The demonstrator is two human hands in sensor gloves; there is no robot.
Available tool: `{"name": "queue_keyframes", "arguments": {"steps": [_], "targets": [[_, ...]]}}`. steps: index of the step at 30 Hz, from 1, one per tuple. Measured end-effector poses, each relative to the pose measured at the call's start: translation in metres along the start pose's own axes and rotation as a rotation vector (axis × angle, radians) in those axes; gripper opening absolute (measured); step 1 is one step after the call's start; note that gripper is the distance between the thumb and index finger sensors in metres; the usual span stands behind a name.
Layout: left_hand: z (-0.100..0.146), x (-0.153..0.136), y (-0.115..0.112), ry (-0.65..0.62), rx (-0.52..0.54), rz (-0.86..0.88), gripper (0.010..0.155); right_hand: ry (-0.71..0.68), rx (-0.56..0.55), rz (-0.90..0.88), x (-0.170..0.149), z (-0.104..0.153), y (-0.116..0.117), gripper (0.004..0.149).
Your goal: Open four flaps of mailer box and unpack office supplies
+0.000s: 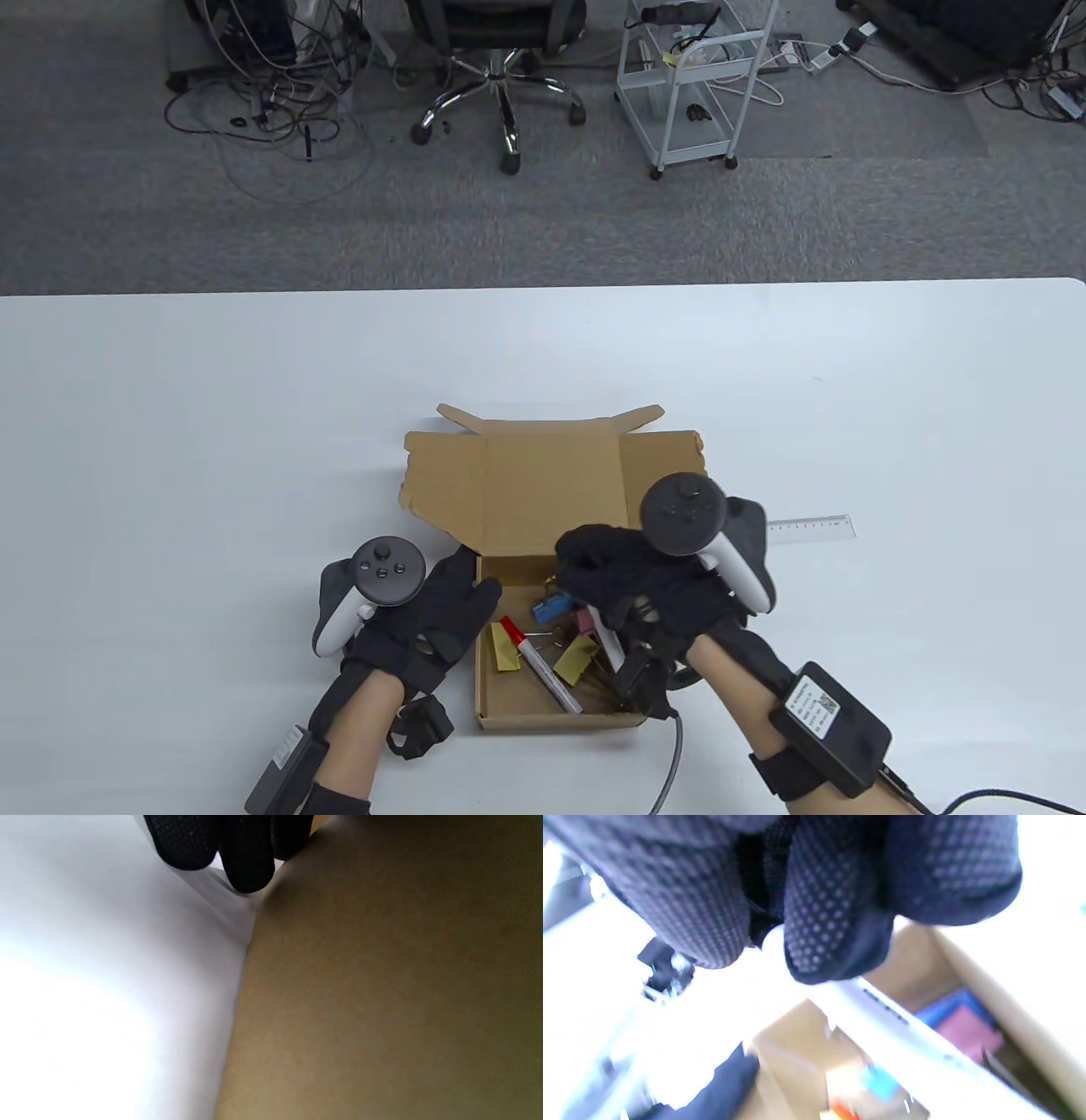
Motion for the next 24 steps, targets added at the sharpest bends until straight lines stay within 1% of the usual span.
{"name": "queue_keyframes", "arguments": {"steps": [2,4,5,7,9,12,14,18,21,24], "targets": [[0.0,0.0,0.0,0.0,0.0,0.003,0.083,0.009,-0.073,-0.022,-0.007,0.007,-0.032,0.046],[0.0,0.0,0.0,0.0,0.0,0.005,0.083,0.028,-0.116,-0.027,-0.017,0.011,-0.052,0.046],[0.0,0.0,0.0,0.0,0.0,0.006,0.083,0.053,-0.148,-0.018,-0.027,0.014,-0.064,0.046],[0.0,0.0,0.0,0.0,-0.001,0.007,0.083,0.107,-0.19,-0.01,-0.051,0.016,-0.081,0.046],[0.0,0.0,0.0,0.0,0.0,0.008,0.083,0.184,-0.195,-0.027,-0.08,0.016,-0.088,0.046],[0.001,0.0,-0.001,0.0,-0.001,0.013,0.083,0.292,-0.2,-0.036,-0.123,0.011,-0.087,0.045],[0.001,0.0,-0.001,0.0,0.0,0.015,0.083,0.347,-0.212,-0.005,-0.146,0.005,-0.083,0.045],[0.001,0.0,-0.001,0.0,-0.001,0.014,0.083,0.44,-0.239,0.078,-0.181,-0.009,-0.074,0.045],[0.001,-0.001,-0.001,0.001,-0.002,0.013,0.083,0.488,-0.251,0.131,-0.198,-0.02,-0.067,0.045],[0.001,0.0,0.0,0.001,-0.002,0.011,0.083,0.495,-0.278,0.158,-0.205,-0.025,-0.064,0.048]]}}
Point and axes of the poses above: the tracker on the back of each hand, its own x axis roughly to the thumb side, its own z axis roughly from the fingertips to the wrist, y = z × x, the point moved 3 cm from there along -z, roughly from the wrist to the fingertips, and after that the axes turned 9 degrees about -z, right-handed, at the moved point
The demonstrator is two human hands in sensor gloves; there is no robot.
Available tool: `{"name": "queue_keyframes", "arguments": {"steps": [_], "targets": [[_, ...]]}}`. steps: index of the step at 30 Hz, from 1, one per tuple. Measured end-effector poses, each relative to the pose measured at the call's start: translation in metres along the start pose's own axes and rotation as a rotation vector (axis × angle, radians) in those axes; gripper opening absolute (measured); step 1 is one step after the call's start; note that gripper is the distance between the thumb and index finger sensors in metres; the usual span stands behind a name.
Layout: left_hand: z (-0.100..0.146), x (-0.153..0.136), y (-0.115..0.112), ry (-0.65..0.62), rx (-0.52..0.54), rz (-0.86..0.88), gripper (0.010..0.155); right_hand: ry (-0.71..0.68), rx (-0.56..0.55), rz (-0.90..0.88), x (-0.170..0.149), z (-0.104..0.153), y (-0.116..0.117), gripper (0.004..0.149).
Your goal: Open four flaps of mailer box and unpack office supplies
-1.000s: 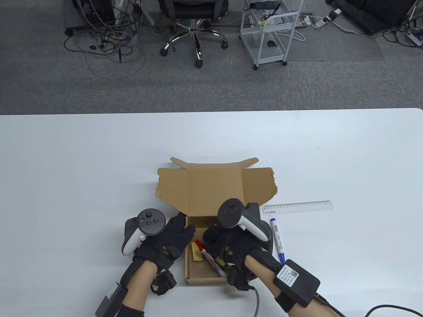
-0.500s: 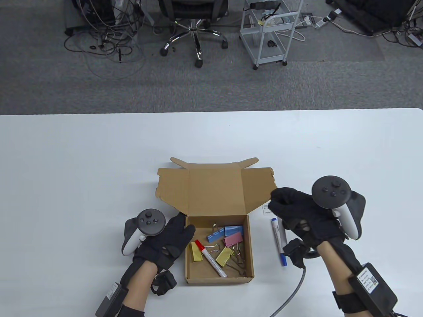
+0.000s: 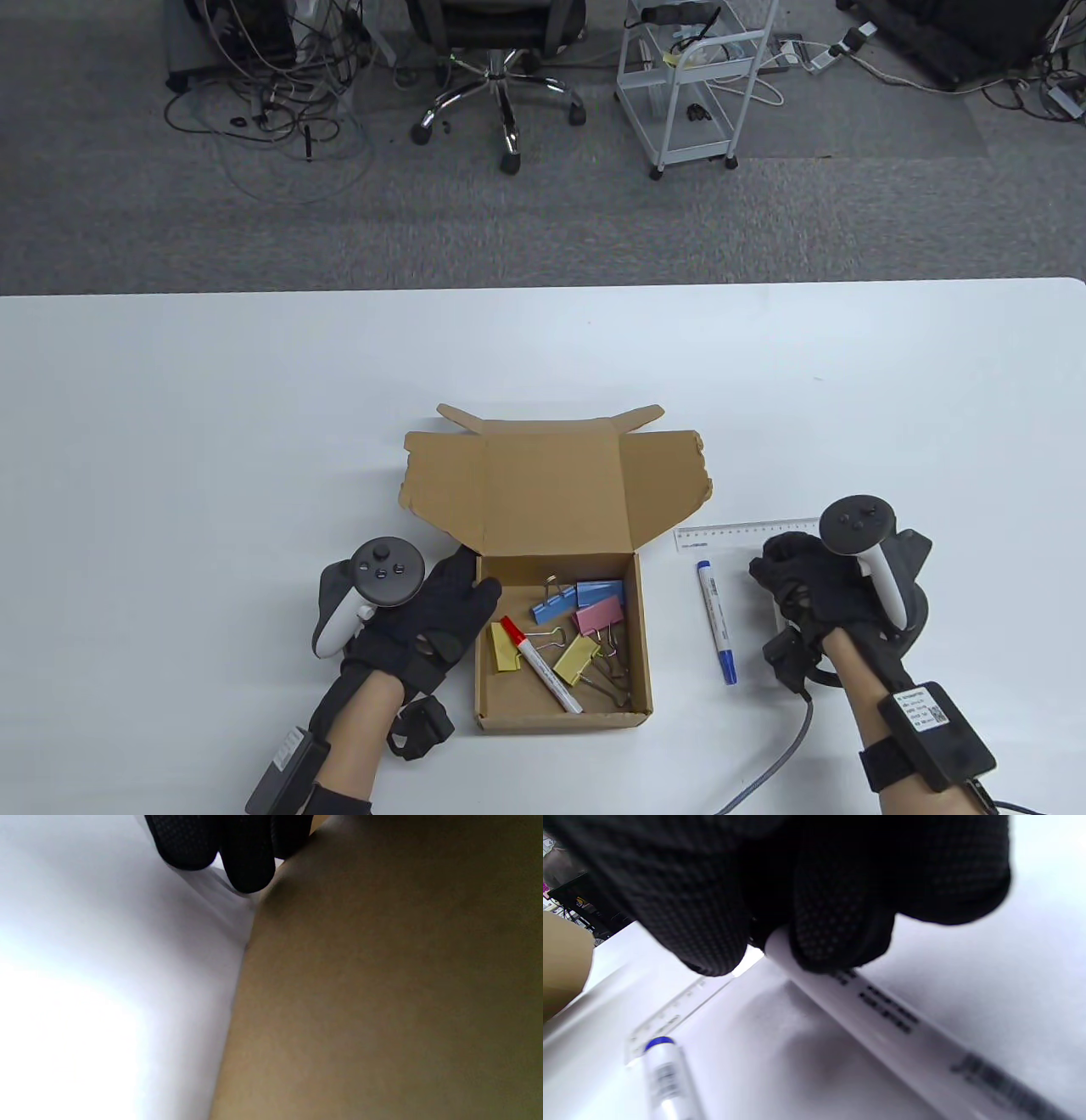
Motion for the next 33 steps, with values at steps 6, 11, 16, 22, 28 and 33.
{"name": "queue_keyframes", "arguments": {"steps": [6,11,16,22,28,33], "targets": [[0.0,0.0,0.0,0.0,-0.002,-0.004,0.083,-0.031,-0.09,0.111,-0.001,-0.002,0.01,0.052],[-0.001,0.0,0.0,-0.001,-0.004,-0.005,0.083,-0.062,-0.124,0.131,0.001,0.001,0.014,0.053],[-0.001,0.0,0.0,0.0,-0.004,-0.006,0.083,-0.075,-0.138,0.136,0.001,0.003,0.016,0.057],[-0.002,0.0,0.0,0.0,-0.004,-0.006,0.083,-0.069,-0.118,0.115,-0.001,0.001,0.014,0.056],[-0.002,0.0,0.0,0.0,-0.004,-0.006,0.083,-0.069,-0.127,0.101,0.002,0.007,0.003,0.057],[-0.002,0.0,0.0,-0.001,-0.003,-0.005,0.083,-0.174,-0.148,0.087,0.029,0.04,-0.021,0.056]]}}
Point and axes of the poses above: the tracker on the back of each hand, its own x axis roughly to the thumb side, its own z axis roughly from the fingertips to the wrist, y = z × x, the point moved 3 cm from there along -z, roughly from the wrist to the fingertips, and after that the axes turned 9 degrees about -z, right-handed, at the moved point
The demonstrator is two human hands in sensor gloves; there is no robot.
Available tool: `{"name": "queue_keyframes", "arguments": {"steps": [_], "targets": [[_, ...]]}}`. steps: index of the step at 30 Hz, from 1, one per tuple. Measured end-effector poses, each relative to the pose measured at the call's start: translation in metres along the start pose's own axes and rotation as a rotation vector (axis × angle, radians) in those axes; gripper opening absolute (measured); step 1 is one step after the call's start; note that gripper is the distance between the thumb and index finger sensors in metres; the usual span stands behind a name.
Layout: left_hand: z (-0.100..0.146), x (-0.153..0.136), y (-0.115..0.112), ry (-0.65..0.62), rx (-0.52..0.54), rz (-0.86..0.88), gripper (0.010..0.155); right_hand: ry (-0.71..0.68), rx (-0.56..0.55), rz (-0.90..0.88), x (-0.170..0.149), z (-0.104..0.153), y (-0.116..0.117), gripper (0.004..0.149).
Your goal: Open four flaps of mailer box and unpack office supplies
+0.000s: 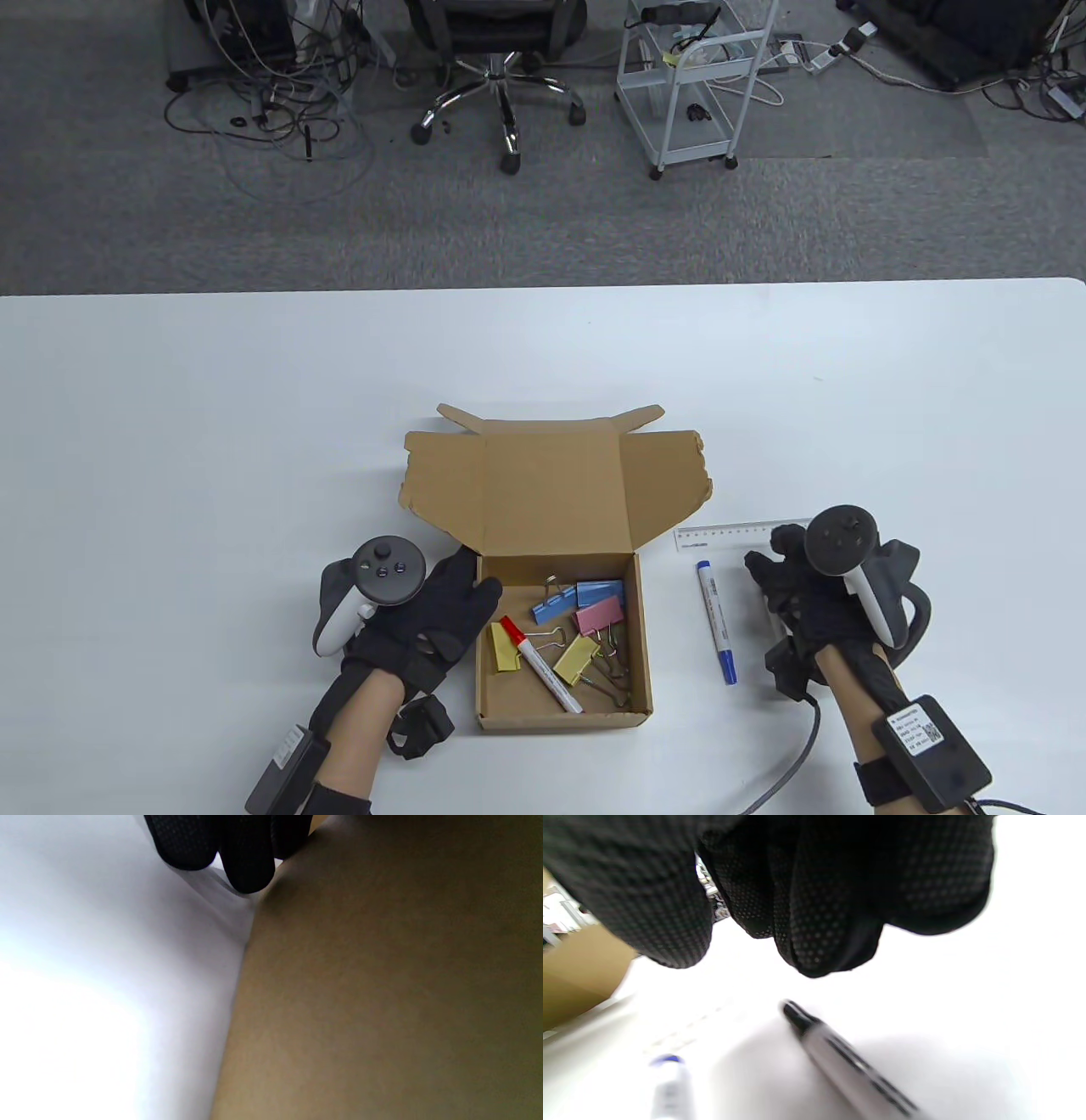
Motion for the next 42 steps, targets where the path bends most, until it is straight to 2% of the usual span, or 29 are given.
{"name": "queue_keyframes", "arguments": {"steps": [4,8,13,16,18,23,28,33,37,42], "targets": [[0.0,0.0,0.0,0.0,0.0,0.002,0.083,-0.091,0.101,-0.108,0.04,0.028,-0.018,0.055],[0.0,0.0,0.0,0.0,0.001,0.003,0.083,-0.202,0.204,-0.109,0.086,0.057,-0.016,0.053],[0.0,0.0,0.0,0.0,0.001,0.005,0.083,-0.33,0.449,-0.033,0.148,0.093,0.023,0.052],[0.0,-0.001,0.0,-0.001,0.001,0.006,0.083,-0.343,0.561,0.036,0.172,0.104,0.052,0.054],[0.0,-0.001,0.0,-0.001,0.0,0.007,0.083,-0.333,0.643,0.099,0.185,0.106,0.079,0.055],[0.001,-0.001,0.0,-0.001,0.001,0.006,0.083,-0.284,0.744,0.14,0.194,0.107,0.126,0.059],[0.001,-0.001,0.0,-0.002,0.0,0.005,0.083,-0.23,0.724,0.259,0.189,0.102,0.158,0.063],[0.0,-0.001,0.0,-0.002,0.0,0.005,0.083,-0.203,0.722,0.328,0.186,0.098,0.173,0.068],[0.0,-0.001,-0.001,-0.002,-0.001,0.005,0.083,-0.187,0.731,0.43,0.186,0.1,0.183,0.066],[0.0,-0.001,-0.001,-0.001,-0.001,0.005,0.083,-0.209,0.739,0.45,0.189,0.105,0.189,0.064]]}}
Point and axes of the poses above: the tracker on the back of each hand, its own x axis roughly to the thumb side, its own z axis roughly from the fingertips to the wrist, y = z × x, the point moved 3 cm from there along -z, roughly from the wrist to the fingertips, and after that the axes turned 9 degrees about -z, right-handed, at the moved point
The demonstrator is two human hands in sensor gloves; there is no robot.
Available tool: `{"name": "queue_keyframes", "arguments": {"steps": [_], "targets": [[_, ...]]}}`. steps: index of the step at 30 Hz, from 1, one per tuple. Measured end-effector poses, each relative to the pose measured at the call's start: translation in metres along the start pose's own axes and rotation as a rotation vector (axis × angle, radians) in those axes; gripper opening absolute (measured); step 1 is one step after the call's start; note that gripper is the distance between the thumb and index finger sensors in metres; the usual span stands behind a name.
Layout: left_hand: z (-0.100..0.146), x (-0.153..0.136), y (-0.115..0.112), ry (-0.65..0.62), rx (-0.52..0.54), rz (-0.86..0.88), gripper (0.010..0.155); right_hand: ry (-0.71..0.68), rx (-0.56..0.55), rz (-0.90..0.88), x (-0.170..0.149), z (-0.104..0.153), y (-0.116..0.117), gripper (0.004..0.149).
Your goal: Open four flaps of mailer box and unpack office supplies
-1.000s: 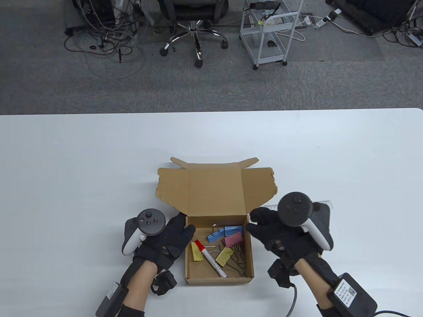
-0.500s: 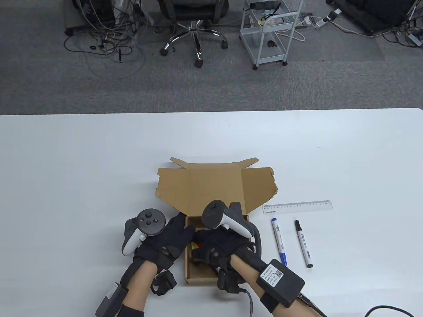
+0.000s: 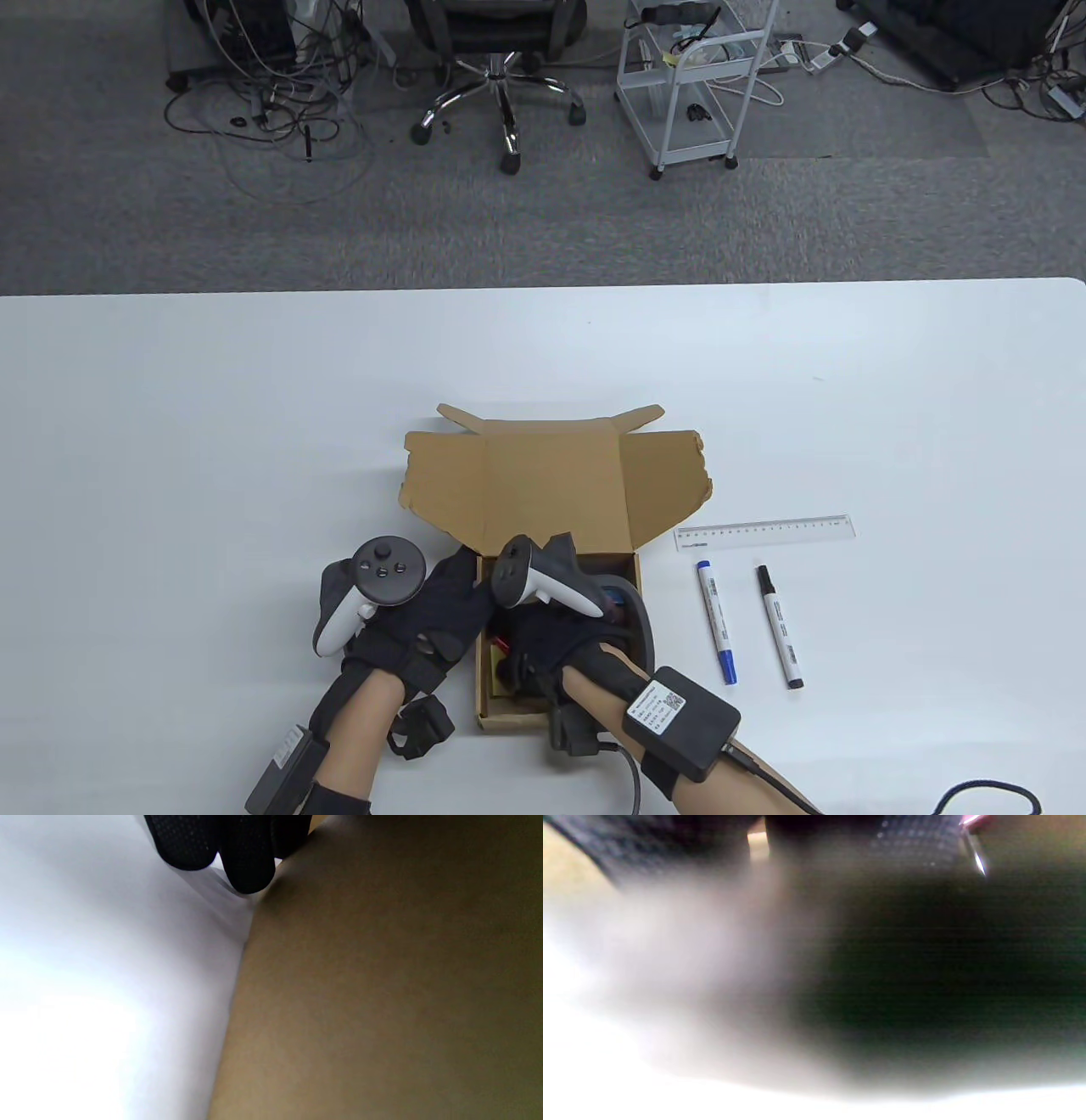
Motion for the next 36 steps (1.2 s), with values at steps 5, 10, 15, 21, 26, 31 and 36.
{"name": "queue_keyframes", "arguments": {"steps": [5,10,15,21,26,31,36], "targets": [[0.0,0.0,0.0,0.001,0.001,0.002,0.083,-0.016,-0.054,0.038,0.006,0.004,0.002,0.068],[0.0,0.0,0.0,0.0,0.0,0.001,0.083,-0.042,-0.062,0.005,0.003,0.007,-0.001,0.055],[0.0,0.0,0.0,0.0,0.0,-0.002,0.083,-0.097,-0.127,-0.13,-0.007,0.022,-0.02,0.051],[0.0,0.0,0.0,-0.001,0.001,0.0,0.083,-0.167,-0.229,-0.268,-0.026,0.055,-0.058,0.051],[0.001,0.0,0.0,-0.001,0.003,0.001,0.084,-0.246,-0.346,-0.428,-0.057,0.093,-0.1,0.052],[0.001,0.0,0.0,0.0,0.004,0.003,0.083,-0.222,-0.441,-0.516,-0.108,0.12,-0.131,0.051],[0.001,0.0,0.0,0.0,0.003,0.003,0.083,-0.11,-0.514,-0.616,-0.185,0.127,-0.143,0.052]]}}
Point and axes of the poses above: the tracker on the back of each hand, its own x axis roughly to the thumb side, its own z axis roughly from the fingertips to the wrist, y = z × x, the point moved 3 cm from there along -z, roughly from the wrist to the fingertips, and after that the axes turned 9 degrees about -z, right-handed, at the moved point
